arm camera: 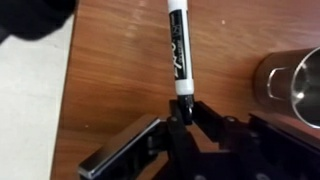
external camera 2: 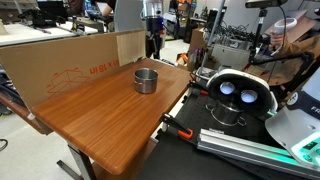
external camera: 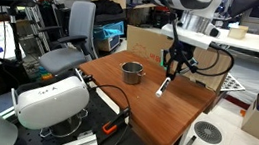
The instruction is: Put the marker in the pot
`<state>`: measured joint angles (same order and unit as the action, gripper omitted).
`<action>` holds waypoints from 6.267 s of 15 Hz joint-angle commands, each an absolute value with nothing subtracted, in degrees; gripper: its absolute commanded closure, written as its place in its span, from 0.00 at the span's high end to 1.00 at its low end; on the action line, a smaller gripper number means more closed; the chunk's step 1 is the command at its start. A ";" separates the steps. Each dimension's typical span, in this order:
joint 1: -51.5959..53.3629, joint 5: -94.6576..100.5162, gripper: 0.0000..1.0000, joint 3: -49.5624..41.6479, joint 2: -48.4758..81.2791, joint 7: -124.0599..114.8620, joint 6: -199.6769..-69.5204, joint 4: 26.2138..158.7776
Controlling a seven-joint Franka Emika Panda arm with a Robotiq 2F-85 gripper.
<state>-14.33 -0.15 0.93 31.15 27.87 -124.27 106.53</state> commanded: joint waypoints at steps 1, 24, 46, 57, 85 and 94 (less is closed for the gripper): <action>-14.20 -1.86 0.06 2.75 24.33 32.01 -130.09 116.12; -8.35 -11.35 0.06 3.24 6.17 37.23 -132.22 131.65; -4.58 -14.17 0.06 1.75 2.46 36.61 -130.16 131.29; -5.41 -11.91 0.06 2.17 12.63 29.77 -128.97 122.80; -5.92 -10.71 1.00 2.28 14.25 26.38 -125.07 119.42; -5.56 -11.45 1.00 2.07 10.04 27.68 -126.48 121.75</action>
<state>-6.26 -11.33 2.79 10.01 27.62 -126.61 121.85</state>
